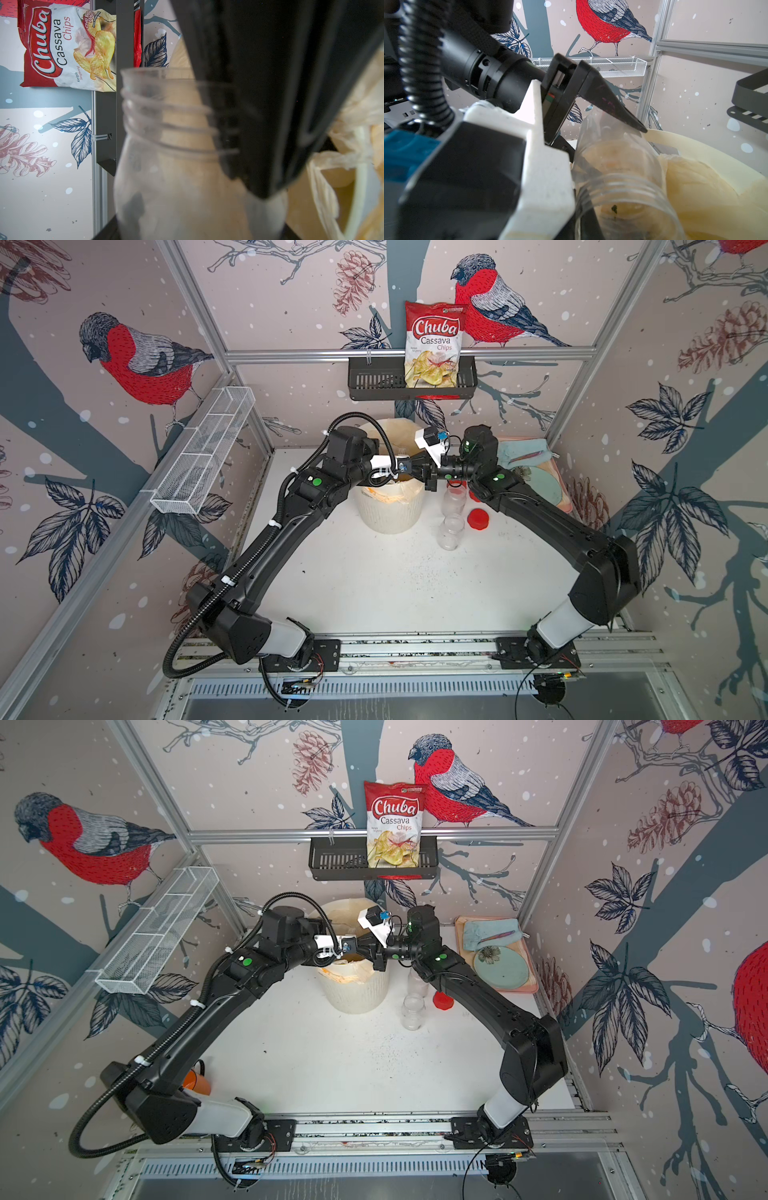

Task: Empty moldy tea leaves from jars
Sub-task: Place the jar at the center of the board.

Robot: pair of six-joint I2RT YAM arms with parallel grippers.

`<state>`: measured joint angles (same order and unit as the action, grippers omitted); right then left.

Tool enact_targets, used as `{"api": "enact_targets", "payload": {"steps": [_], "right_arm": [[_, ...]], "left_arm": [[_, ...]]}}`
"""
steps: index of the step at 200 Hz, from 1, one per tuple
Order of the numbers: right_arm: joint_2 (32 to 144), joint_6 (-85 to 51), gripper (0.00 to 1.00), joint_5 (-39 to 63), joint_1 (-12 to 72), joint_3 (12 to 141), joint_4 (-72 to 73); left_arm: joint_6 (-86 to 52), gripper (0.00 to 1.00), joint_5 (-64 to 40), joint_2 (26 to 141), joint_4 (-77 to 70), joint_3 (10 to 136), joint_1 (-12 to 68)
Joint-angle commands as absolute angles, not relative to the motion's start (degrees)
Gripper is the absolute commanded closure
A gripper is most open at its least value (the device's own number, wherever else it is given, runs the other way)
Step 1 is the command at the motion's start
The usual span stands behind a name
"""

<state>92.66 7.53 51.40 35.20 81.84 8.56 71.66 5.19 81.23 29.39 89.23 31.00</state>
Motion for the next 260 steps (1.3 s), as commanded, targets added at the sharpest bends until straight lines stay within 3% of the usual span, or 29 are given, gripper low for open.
{"api": "enact_targets", "payload": {"steps": [1,122,125,129,191,260], "right_arm": [[92.29,6.90,1.00,51.06,35.59,82.18,7.91],[88.36,4.52,1.00,47.51,36.08,79.19,13.65],[88.27,4.52,1.00,47.49,36.10,79.19,13.74],[88.05,4.41,1.00,47.38,36.04,79.19,13.96],[84.08,3.66,1.00,39.51,36.12,79.10,14.35],[77.51,3.48,1.00,27.79,36.57,87.03,-7.49]], "left_arm": [[71.25,0.31,5.15,80.28,24.67,88.57,31.20],[72.19,0.16,5.51,77.17,21.54,85.60,31.20],[72.23,0.05,5.53,77.18,21.53,85.52,31.20],[72.17,0.02,5.53,77.09,21.61,85.45,31.20],[71.58,0.02,6.12,74.23,17.36,82.01,31.07],[64.20,0.02,6.20,67.50,-0.43,72.44,29.37]]}}
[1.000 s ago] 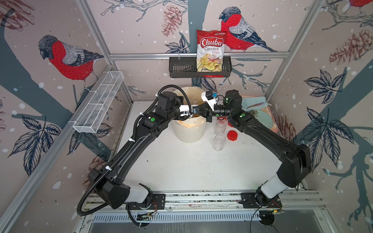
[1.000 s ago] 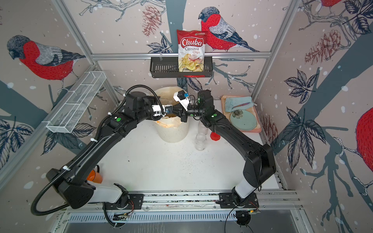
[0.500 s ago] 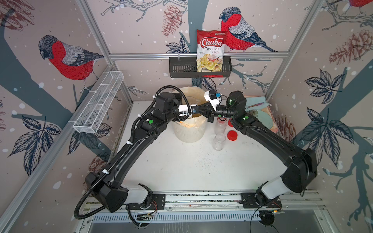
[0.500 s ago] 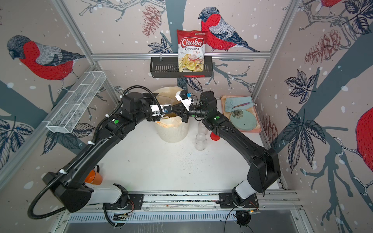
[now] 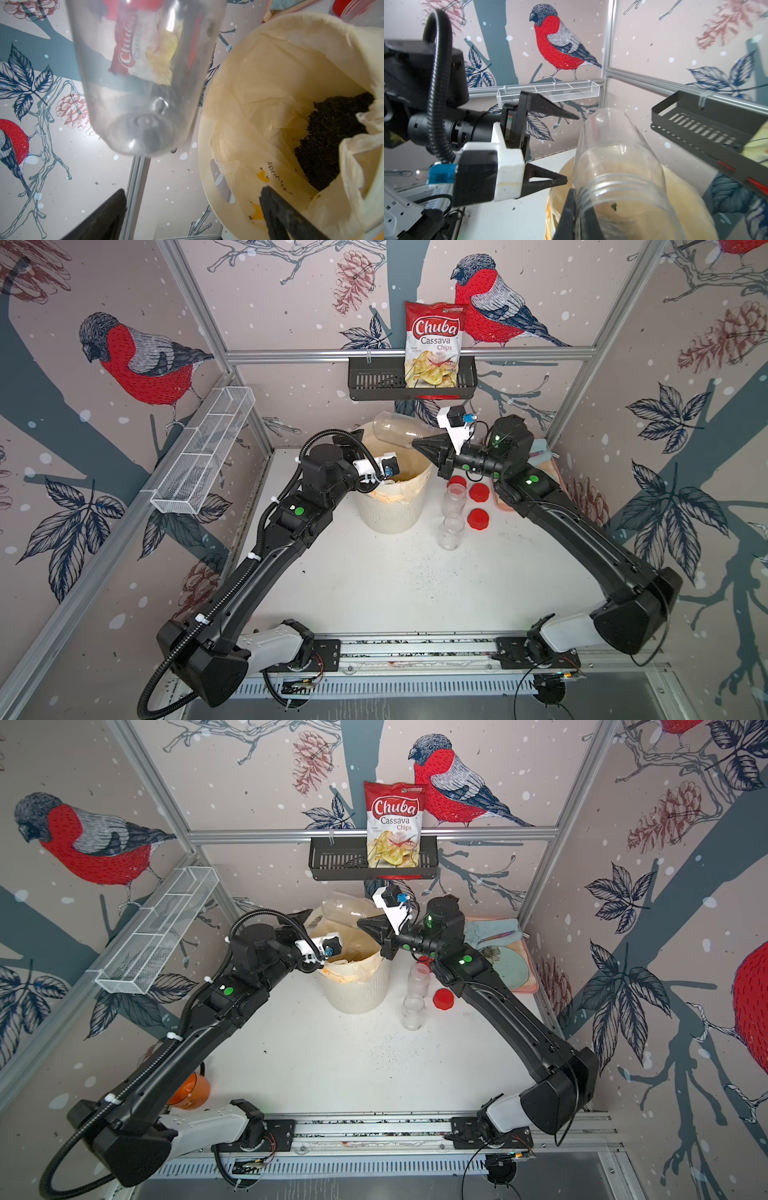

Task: Empty moldy tea leaves from jars
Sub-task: Place the jar at the center of the board.

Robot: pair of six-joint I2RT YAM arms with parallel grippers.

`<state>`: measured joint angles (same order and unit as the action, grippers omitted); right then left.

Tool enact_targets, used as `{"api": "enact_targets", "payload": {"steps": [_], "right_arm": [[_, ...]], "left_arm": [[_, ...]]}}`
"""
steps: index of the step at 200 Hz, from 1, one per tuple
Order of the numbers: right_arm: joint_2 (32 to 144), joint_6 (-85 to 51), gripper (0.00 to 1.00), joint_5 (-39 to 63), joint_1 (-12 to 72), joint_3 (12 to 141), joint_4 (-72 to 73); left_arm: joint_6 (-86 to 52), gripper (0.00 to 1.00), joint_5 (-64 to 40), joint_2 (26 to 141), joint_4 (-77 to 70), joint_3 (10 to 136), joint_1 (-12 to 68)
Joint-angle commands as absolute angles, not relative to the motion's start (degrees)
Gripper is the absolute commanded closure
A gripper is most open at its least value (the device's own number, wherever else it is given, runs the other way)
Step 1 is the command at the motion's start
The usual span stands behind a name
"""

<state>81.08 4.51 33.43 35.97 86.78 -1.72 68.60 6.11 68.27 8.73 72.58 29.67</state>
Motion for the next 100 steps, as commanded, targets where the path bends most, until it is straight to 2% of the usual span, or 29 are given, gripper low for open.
{"api": "enact_targets", "payload": {"steps": [1,67,100], "right_arm": [[77.29,3.41,1.00,27.61,36.61,86.93,-7.53],[69.05,4.24,1.00,22.38,36.64,89.16,-22.72],[69.04,4.33,1.00,20.94,39.19,91.67,-31.41]], "left_arm": [[63.87,0.02,6.13,67.50,-0.35,72.61,29.32],[49.03,0.02,7.84,62.48,-11.64,65.86,27.71],[40.27,0.02,14.83,60.08,-16.92,62.21,26.63]]}}
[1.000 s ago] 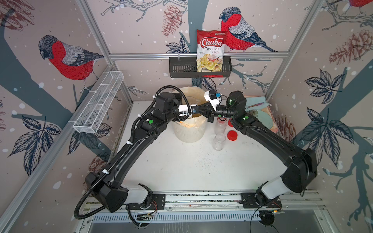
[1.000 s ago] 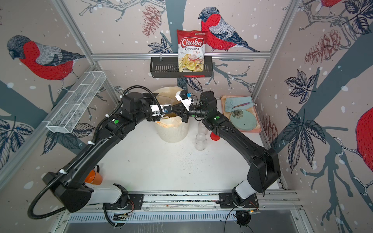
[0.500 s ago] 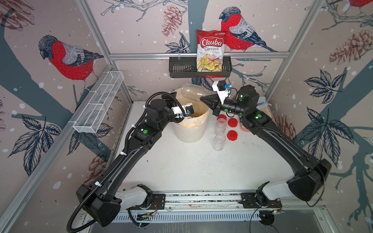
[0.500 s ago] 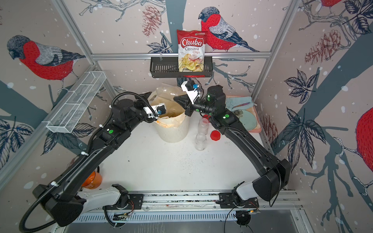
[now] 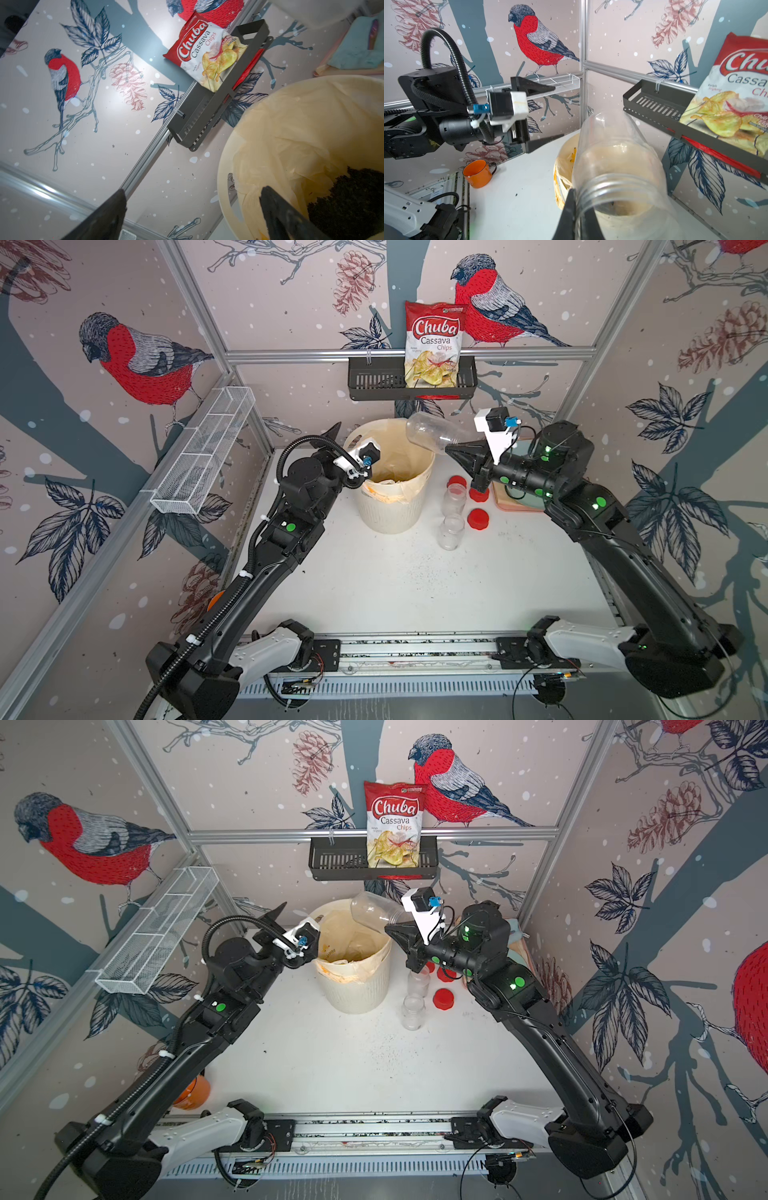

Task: Empty moldy tea leaves from jars
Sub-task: Place the jar at the center of the board.

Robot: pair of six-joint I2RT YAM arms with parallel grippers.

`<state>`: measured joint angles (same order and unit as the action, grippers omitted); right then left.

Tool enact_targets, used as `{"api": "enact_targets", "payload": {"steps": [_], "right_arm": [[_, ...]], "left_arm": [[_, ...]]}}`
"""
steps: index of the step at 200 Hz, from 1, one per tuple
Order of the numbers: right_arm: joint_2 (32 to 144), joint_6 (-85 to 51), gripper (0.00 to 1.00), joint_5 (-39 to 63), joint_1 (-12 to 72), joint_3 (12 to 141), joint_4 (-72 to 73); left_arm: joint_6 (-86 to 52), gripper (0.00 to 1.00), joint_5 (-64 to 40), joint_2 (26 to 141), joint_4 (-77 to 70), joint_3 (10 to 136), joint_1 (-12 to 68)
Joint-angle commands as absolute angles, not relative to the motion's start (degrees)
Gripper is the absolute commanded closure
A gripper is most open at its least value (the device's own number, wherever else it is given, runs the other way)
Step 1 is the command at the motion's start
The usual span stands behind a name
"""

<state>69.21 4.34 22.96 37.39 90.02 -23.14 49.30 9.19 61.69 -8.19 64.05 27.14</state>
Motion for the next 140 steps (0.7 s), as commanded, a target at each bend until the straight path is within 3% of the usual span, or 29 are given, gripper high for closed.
{"api": "enact_targets", "payload": {"steps": [1,57,140], "right_arm": [[69.06,4.41,1.00,20.84,39.37,91.76,-31.66],[73.62,6.69,1.00,13.60,51.61,96.29,-44.27],[80.12,3.78,1.00,11.28,55.55,92.57,-55.46]], "left_arm": [[39.95,0.02,15.02,59.97,-17.03,62.09,26.59],[28.58,0.02,20.33,52.26,-22.09,54.33,25.02],[19.14,0.03,25.81,43.67,-24.23,44.04,21.49]]}}
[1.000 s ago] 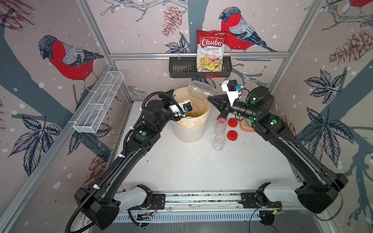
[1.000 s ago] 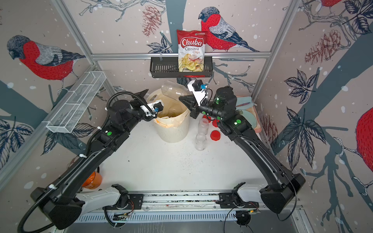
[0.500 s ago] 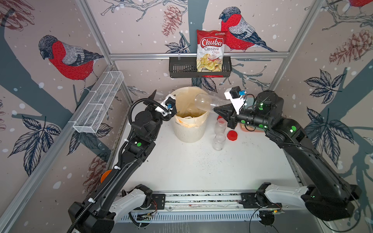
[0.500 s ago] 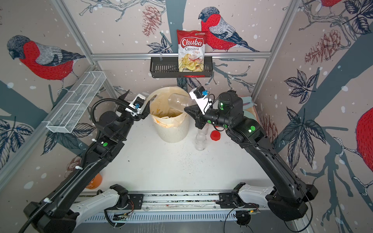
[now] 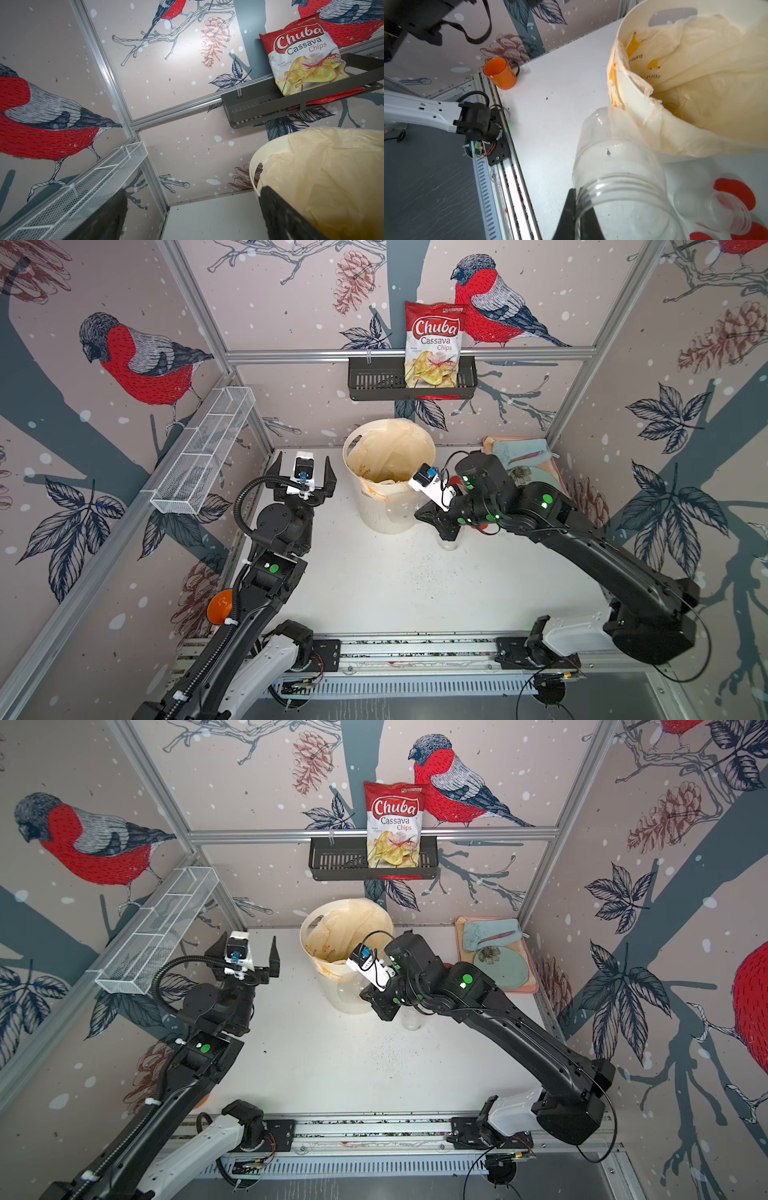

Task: Empty moldy tea leaves from jars
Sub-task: Place the jar at the center of the board.

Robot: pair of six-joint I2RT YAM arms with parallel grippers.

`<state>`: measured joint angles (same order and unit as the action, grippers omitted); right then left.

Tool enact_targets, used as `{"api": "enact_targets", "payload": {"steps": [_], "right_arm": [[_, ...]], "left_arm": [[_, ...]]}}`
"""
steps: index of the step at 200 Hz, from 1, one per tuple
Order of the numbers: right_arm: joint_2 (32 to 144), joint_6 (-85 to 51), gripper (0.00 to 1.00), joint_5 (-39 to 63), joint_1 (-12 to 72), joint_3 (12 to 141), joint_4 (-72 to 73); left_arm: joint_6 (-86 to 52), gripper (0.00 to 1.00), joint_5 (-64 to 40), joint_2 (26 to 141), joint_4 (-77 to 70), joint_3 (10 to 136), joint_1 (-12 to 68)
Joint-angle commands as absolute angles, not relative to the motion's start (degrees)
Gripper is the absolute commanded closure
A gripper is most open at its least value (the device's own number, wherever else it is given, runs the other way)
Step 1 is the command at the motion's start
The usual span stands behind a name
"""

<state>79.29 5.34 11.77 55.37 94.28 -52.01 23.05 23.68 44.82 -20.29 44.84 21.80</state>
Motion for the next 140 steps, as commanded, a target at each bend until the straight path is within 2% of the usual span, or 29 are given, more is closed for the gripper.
{"api": "enact_targets", "payload": {"steps": [1,54,140], "right_arm": [[80.14,3.74,1.00,11.31,55.59,92.43,-55.46],[83.40,2.04,1.00,15.09,55.48,86.02,-56.31],[92.55,2.46,1.00,14.10,55.76,87.24,-59.83]], "left_arm": [[19.06,0.03,25.83,43.63,-24.25,44.04,21.47],[15.76,0.03,25.29,42.63,-25.49,41.24,21.30],[13.82,0.03,25.88,41.84,-25.14,38.78,21.32]]}}
